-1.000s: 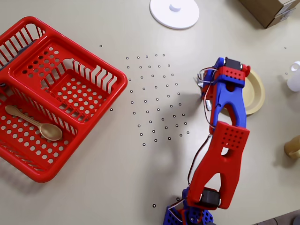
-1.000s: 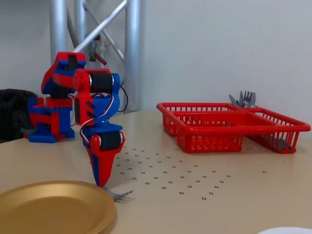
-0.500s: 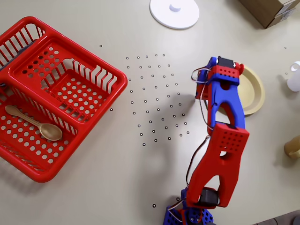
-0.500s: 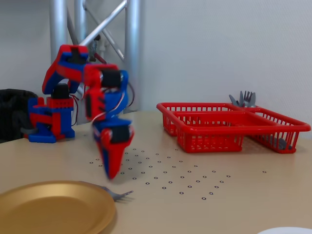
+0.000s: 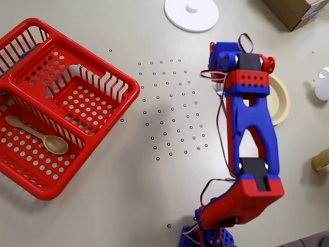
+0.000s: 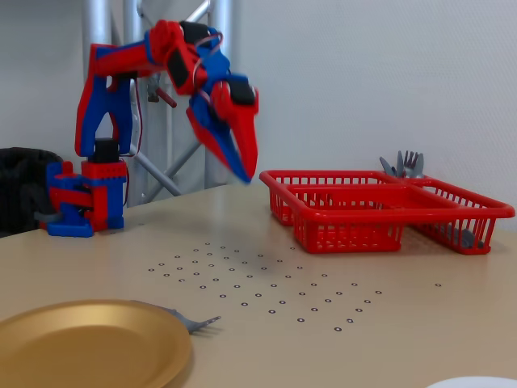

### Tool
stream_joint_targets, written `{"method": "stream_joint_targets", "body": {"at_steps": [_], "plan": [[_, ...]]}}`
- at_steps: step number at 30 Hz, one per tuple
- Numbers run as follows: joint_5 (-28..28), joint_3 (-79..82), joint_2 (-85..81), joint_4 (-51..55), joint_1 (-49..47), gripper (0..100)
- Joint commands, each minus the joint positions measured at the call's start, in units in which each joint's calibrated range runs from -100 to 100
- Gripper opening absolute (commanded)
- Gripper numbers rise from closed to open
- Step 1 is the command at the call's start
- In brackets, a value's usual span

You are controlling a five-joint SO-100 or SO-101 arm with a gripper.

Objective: Push the fork on the left side of the plate

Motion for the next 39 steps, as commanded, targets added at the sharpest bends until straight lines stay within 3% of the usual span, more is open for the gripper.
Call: {"method": "stream_joint_targets", "body": {"at_steps": [1, 5, 9, 18, 28, 39], "plan": [[-0.29, 4.94, -10.98, -8.23, -1.38, 0], [-1.61, 18.0, -20.36, -20.06, -3.67, 0], [-3.52, 27.06, -28.48, -24.49, -6.47, 0], [-4.74, 46.74, -48.09, -25.86, -12.07, 0], [-1.32, 75.84, -72.52, -33.02, -14.37, 0], [-1.47, 92.52, -89.26, -31.17, -15.59, 0]]}}
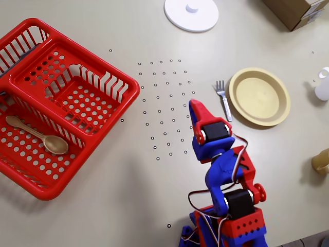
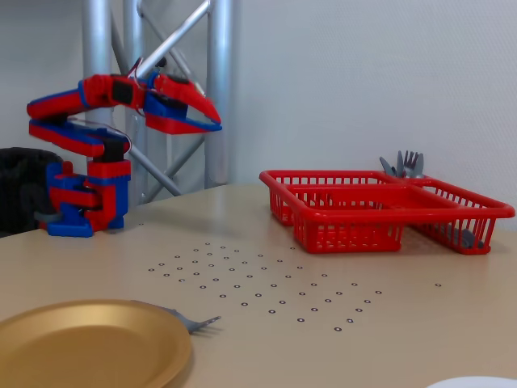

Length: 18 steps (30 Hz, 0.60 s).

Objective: Push the fork on the left side of the plate

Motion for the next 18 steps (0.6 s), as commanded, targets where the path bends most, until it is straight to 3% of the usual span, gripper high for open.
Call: {"method": "stream_joint_targets", "body": {"at_steps": [1, 18], "plan": [[-0.88, -0.61, -3.1, 1.21, -0.57, 0], [-3.86, 8.64, -11.38, 18.35, -0.21, 0]]}}
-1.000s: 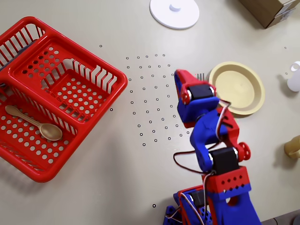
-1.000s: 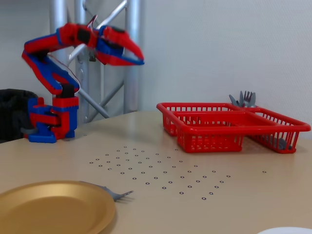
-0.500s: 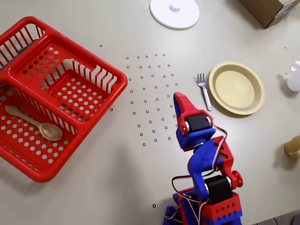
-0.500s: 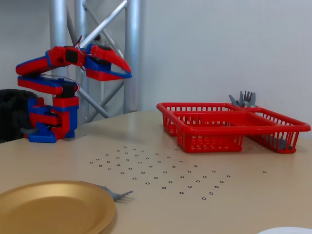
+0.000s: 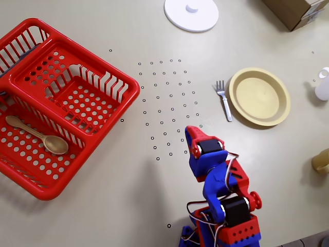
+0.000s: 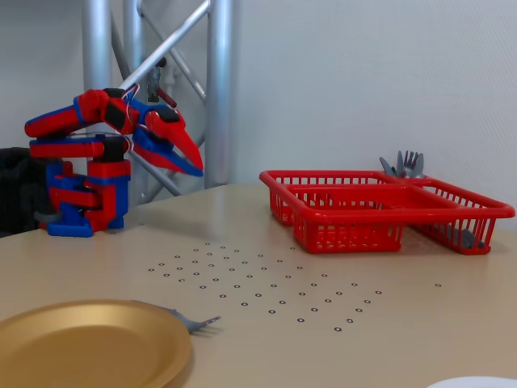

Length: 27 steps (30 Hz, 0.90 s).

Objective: Push the fork on the left side of the plate

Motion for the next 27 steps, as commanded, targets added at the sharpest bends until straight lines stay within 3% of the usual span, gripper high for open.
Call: {"method": "stream_joint_targets", "body": {"at_steps": [1, 27], "plan": [[-0.63, -0.22, -0.51, 0.96, 0.02, 0], [-1.81, 13.47, -0.6, 6.92, 2.46, 0]]}}
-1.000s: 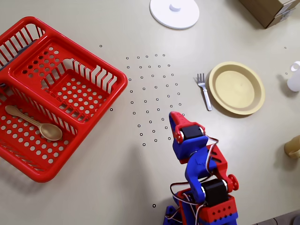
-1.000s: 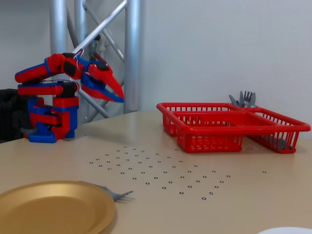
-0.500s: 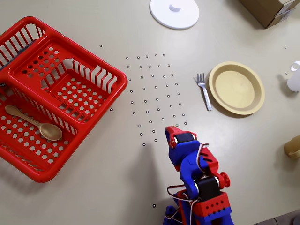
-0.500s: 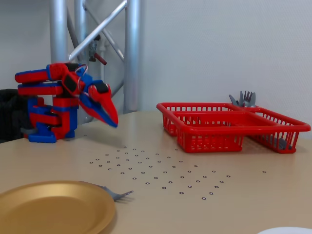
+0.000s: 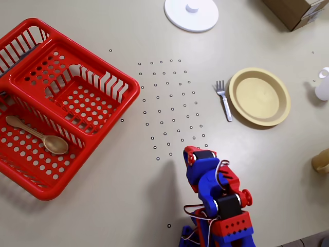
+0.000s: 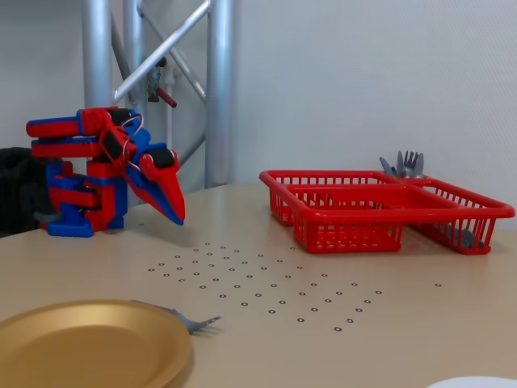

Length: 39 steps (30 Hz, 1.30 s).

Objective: Push the fork on the left side of the plate

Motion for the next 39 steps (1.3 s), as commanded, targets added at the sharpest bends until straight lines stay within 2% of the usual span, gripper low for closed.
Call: {"method": "stream_joint_targets", "body": {"at_steps": [1, 39], "plan": [[-0.15, 0.99, -0.6, 0.19, 0.66, 0], [2.59, 1.08, -0.6, 0.19, -0.99, 0]]}}
